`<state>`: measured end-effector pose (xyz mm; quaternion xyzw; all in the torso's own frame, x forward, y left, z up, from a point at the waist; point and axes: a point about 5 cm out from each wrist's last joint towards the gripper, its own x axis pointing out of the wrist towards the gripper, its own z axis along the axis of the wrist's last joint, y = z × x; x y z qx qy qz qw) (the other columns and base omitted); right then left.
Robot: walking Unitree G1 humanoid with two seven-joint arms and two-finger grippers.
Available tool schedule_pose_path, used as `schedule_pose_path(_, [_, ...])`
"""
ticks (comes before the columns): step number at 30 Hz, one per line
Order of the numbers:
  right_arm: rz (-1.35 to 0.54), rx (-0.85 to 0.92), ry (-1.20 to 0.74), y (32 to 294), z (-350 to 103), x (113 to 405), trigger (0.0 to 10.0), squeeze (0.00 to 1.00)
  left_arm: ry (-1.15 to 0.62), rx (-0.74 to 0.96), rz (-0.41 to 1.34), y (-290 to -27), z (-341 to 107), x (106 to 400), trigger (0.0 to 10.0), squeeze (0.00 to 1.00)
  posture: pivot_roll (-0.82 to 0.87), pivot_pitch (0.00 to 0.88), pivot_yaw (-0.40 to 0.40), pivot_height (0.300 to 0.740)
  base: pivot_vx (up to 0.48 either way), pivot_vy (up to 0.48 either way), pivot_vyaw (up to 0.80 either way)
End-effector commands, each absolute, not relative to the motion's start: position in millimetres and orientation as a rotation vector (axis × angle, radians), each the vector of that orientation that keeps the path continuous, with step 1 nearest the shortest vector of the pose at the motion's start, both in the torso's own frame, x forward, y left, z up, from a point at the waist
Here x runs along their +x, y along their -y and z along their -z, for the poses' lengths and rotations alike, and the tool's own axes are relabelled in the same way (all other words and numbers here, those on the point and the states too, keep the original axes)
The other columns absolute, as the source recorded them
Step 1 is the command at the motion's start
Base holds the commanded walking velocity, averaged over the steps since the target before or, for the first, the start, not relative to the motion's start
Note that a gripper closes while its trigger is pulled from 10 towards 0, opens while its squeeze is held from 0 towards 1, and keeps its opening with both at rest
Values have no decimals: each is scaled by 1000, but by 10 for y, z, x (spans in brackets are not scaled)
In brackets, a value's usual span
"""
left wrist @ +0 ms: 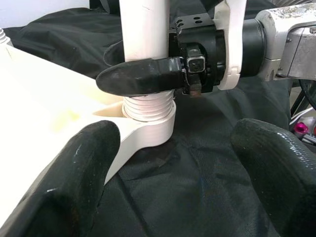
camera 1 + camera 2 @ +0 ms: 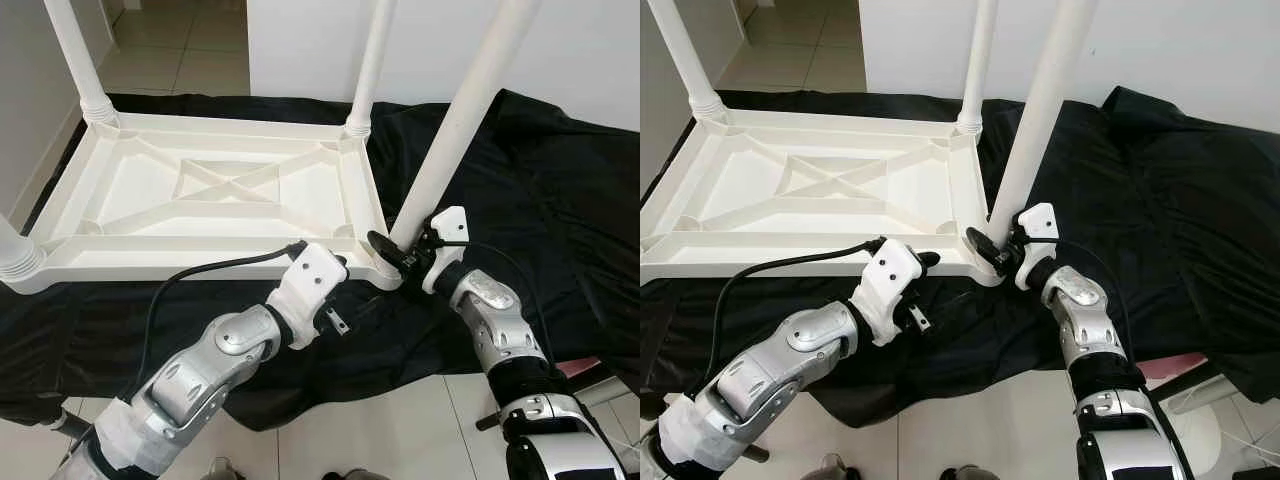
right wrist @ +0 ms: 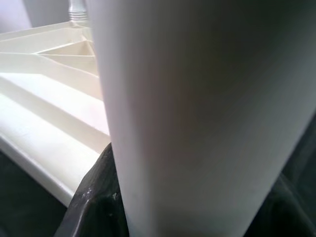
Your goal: Building children table
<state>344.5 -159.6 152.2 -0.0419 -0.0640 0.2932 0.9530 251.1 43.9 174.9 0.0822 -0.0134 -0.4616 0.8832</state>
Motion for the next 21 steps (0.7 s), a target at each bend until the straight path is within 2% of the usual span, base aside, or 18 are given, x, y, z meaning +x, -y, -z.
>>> schedule_pose_path(1, [-515, -81, 106, 1619, -1471, 3435, 10000, 0, -5, 182, 1150, -384, -1699, 2414, 10000, 0, 15, 61, -82, 740, 0, 0, 0])
schedule_pose_path(8, [-382, -28, 89, 1609, -1420, 3418, 10000, 0, -7, 182, 1151, -387, -1691, 2413, 10000, 0, 13, 58, -80, 740, 0, 0, 0])
schedule_pose_path(9, [-298, -37, 73, 1591, -1397, 3391, 10000, 0, -8, 190, 1153, -394, -1677, 2411, 10000, 0, 11, 58, -79, 740, 0, 0, 0])
schedule_pose_path(14, [-172, -10, 63, 1575, -1383, 3340, 10000, 0, -13, 205, 1148, -432, -1657, 2424, 10000, 0, 12, 60, -81, 740, 0, 0, 0])
schedule_pose_path(17, [-33, 31, 61, 1454, -1364, 3195, 10000, 0, -12, 206, 1107, -510, -1674, 2497, 10000, 0, 8, 64, -78, 740, 0, 0, 0])
schedule_pose_path(19, [-33, 31, 61, 1454, -1364, 3195, 10000, 0, -12, 206, 1107, -510, -1674, 2497, 10000, 0, 8, 64, -78, 740, 0, 0, 0])
schedule_pose_path(21, [82, 46, 60, 1386, -1348, 3105, 10000, 0, -10, 210, 1093, -544, -1686, 2534, 10000, 0, 8, 65, -75, 740, 0, 0, 0])
